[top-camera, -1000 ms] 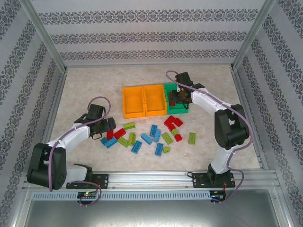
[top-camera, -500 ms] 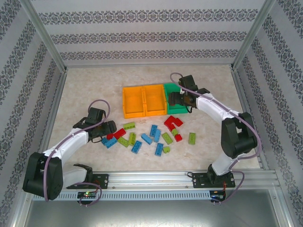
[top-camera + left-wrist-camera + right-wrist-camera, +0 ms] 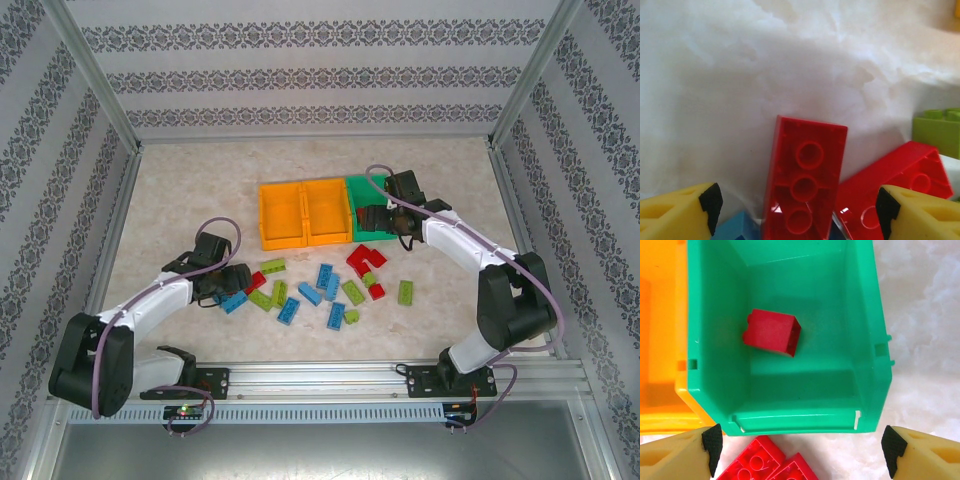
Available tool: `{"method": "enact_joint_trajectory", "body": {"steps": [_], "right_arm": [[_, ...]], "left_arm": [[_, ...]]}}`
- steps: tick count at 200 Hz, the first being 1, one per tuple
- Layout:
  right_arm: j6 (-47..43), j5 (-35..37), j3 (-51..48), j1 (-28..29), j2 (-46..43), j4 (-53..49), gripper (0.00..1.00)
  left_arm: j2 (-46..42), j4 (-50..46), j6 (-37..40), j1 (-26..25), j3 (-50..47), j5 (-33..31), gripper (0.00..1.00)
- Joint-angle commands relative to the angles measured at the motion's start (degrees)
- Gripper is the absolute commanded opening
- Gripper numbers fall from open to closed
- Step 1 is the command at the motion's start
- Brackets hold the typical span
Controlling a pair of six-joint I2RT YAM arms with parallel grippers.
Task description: Sort the legos into containers by color
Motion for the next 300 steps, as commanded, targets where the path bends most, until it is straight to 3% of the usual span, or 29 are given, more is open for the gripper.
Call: {"method": "enact_joint_trajectory", "body": {"steps": [1,90,190,300], "right_arm": [[0.4,1.2,-0.9,-0.6,-2.2,0.0,0.86],[0.3,0.8,-2.2,-0.7,-2.4,-0.2,0.86],[0.1,1.3,-2.4,-0.7,-2.5,-0.5,0.86],[1.4,1.4,-5.8,-4.9,-9.0,0.0,0.87]], "left_arm": [[0.8,-0.9,-1.3,-0.6,1.3,-3.5,0.81],[-0.9,0.1,-3.2,-0.7,1.6,-6.2,0.81],[4.5,1.1,-0.8,-0.7,4.3,-5.2,0.76],[8.5,1.8,-1.0,-0.7,4.8,-4.7,0.45]]}}
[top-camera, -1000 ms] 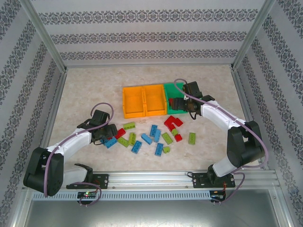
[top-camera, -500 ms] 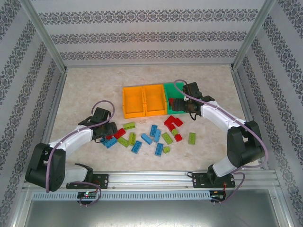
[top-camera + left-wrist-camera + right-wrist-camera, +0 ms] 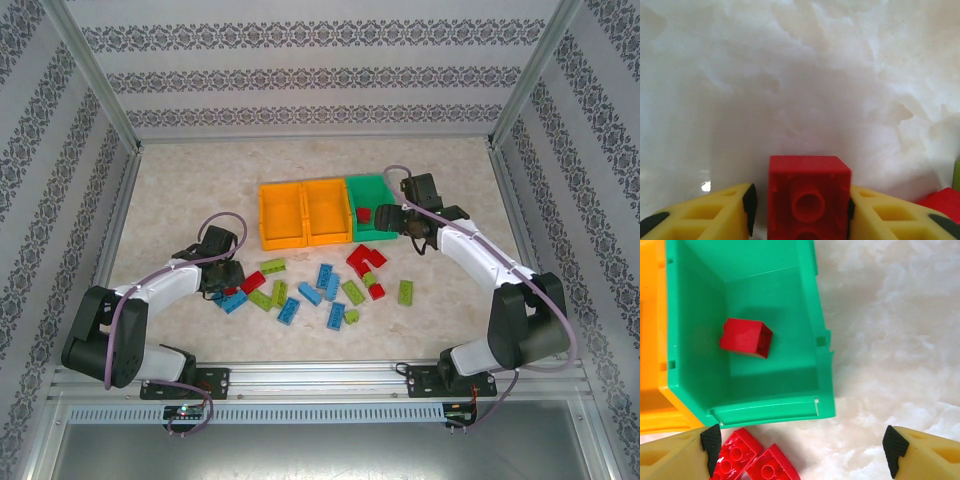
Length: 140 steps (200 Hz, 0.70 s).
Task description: Sort the legos into containers by color
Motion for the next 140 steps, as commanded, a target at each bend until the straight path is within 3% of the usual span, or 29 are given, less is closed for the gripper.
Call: {"method": "enact_joint_trajectory", "body": {"steps": [1,34,63,108,140], "right_arm": [[1.1,0.8,-1.9,-1.1,-2.1,-0.1,0.87],[1.3,1.4,-3.7,-2.2,-4.0,0.0,0.87],[1.1,1.6,-5.3,-3.3,-5.5,0.4,0.87],[1.0,1.0,-8.7,-5.0,-7.6,1.6,0.88],[1.7,-2.9,-11.8,-4.9,-9.8,3.2,0.87]], "left_arm": [[0.3,0.9,0.3,-0.7,1.1,-0.3,0.45],[-0.7,0.8,0.1,-0.6,1.8,0.0,0.29],[-3.5,-1.2,0.2,-0.6,3.6,-0.9,0.22],[-9.0,1.0,-0.3,-2.5,10.0,3.7,0.21],[-1.1,6.7,0.5,-10.2,21.8,6.9,0.27]]}}
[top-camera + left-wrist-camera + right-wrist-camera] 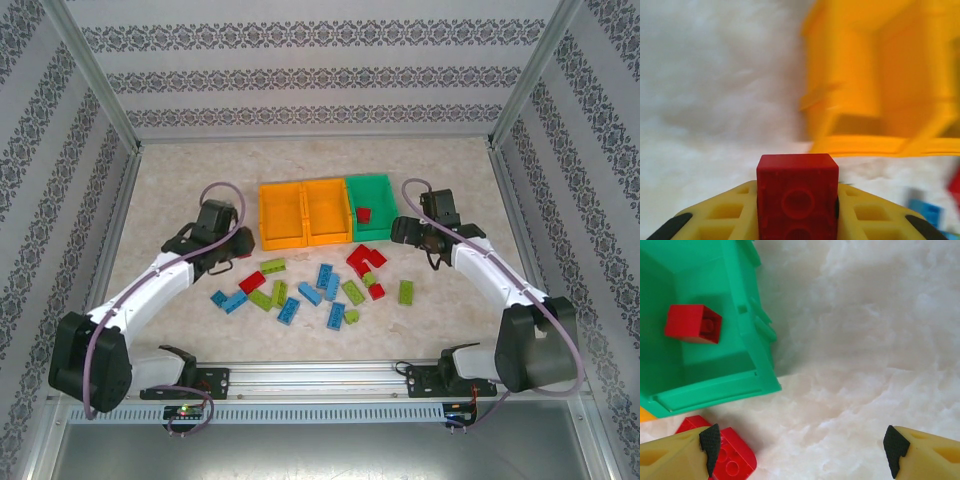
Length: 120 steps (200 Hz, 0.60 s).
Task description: Sort the legos into containers by color
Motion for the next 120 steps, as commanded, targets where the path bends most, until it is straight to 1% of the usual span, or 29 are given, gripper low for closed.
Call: {"method": "enact_joint_trajectory", "body": {"steps": [1,12,22,37,46,67,91,120], "right_arm": [[1.6,-2.8,-2.4,-0.1,-2.4,1.9,0.87],[1.7,-2.8,-3.4,0.5,-3.2,1.5,0.86],[1.8,-2.2,-4.4,1.2,-4.0,0.9,0.86],[2.3,-2.1,-6.1,2.4,-5.4,0.2,0.86],[2.5,-2.2,-7.1,3.2,-6.3,-0.2,0.86],[3.8,-1.6,-9.8,4.8,-8.8,-0.5,0.86],[5.3,-2.2,-12.8,5.3,-11.3,0.4,0.86],[6.0,-2.5,-15.1,5.6,-13.3,0.6,0.85]], "left_arm": [[5.9,5.8,0.6,-5.4,9.1,4.0,0.27],[11.4,6.3,1.3,-7.8,15.6,6.2,0.28],[17.4,6.5,1.7,-9.4,21.9,9.7,0.28],[26.0,6.7,1.2,-10.6,31.7,14.5,0.27],[30.2,7.0,0.6,-11.1,36.8,16.3,0.26],[38.7,6.7,-0.5,-12.0,47.4,18.9,0.26],[47.5,5.2,-3.1,-12.6,58.1,22.5,0.26],[56.6,2.2,-5.7,-13.3,69.0,23.5,0.26]]}}
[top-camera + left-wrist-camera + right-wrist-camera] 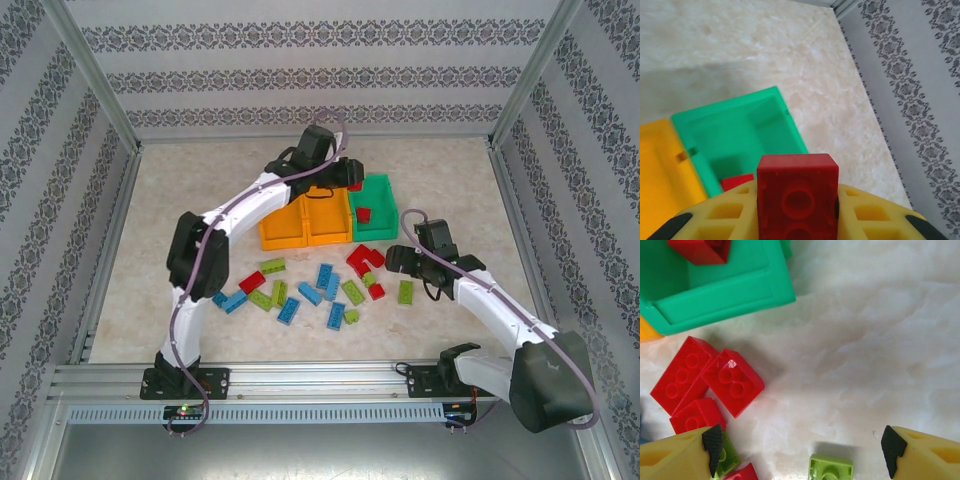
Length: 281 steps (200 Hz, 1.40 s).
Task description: Sort the legos into containers by color
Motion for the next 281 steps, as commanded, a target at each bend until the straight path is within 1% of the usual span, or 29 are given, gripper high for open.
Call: {"method": "enact_joint_trajectory", "body": {"steps": [1,11,27,44,66,99,129,149,173,206,241,265,281], "right_arm": [[1.9,-0.5,-1.7,0.7,-2.0,0.0,0.86],[1.8,-1.1,-2.2,0.8,-2.7,0.0,0.86],[-0.2,-4.5,-2.6,1.3,-3.7,0.2,0.86],[-2.4,-6.4,-1.6,3.0,-4.2,-1.6,0.85],[-3.4,-6.5,-1.1,6.4,-4.2,-3.3,0.84],[-1.7,-4.1,-1.0,11.8,-4.6,-6.1,0.82],[2.1,-0.5,-2.0,17.7,-5.6,-8.2,0.79],[2.6,2.4,-2.5,21.2,-5.4,-8.4,0.78],[2.0,4.4,-1.7,23.4,-2.5,-7.8,0.77],[1.7,7.9,-0.2,23.8,2.5,-9.0,0.75],[0.9,7.5,0.7,23.8,7.2,-6.5,0.73],[-0.1,7.5,2.1,23.9,11.0,-5.8,0.71],[-0.6,7.5,2.9,23.9,13.0,-4.9,0.69]], "left_arm": [[5.2,-3.4,-3.4,-1.2,7.8,3.4,0.26],[7.6,-4.4,-4.5,-1.2,10.6,3.5,0.27],[10.1,-5.4,-5.3,-1.3,13.2,3.1,0.29],[10.7,-5.1,-5.7,-1.3,13.1,2.3,0.35],[10.6,-5.6,-5.1,-1.4,13.1,1.1,0.47],[8.4,-6.1,-4.0,-2.0,11.7,0.3,0.72],[1.3,-2.6,-2.8,-3.1,4.5,-1.7,0.89],[-3.5,0.5,-2.7,-3.6,-1.5,-1.8,1.0],[-9.4,3.8,-3.4,-3.6,-10.0,-2.1,1.0],[-18.8,7.5,-2.3,-3.6,-22.8,-3.7,1.0],[-29.1,8.7,0.7,-3.4,-35.1,-8.4,0.99],[-34.4,10.0,0.1,-2.8,-41.6,-11.4,0.99],[-36.7,10.9,-0.3,-2.4,-44.5,-12.0,0.99]]}}
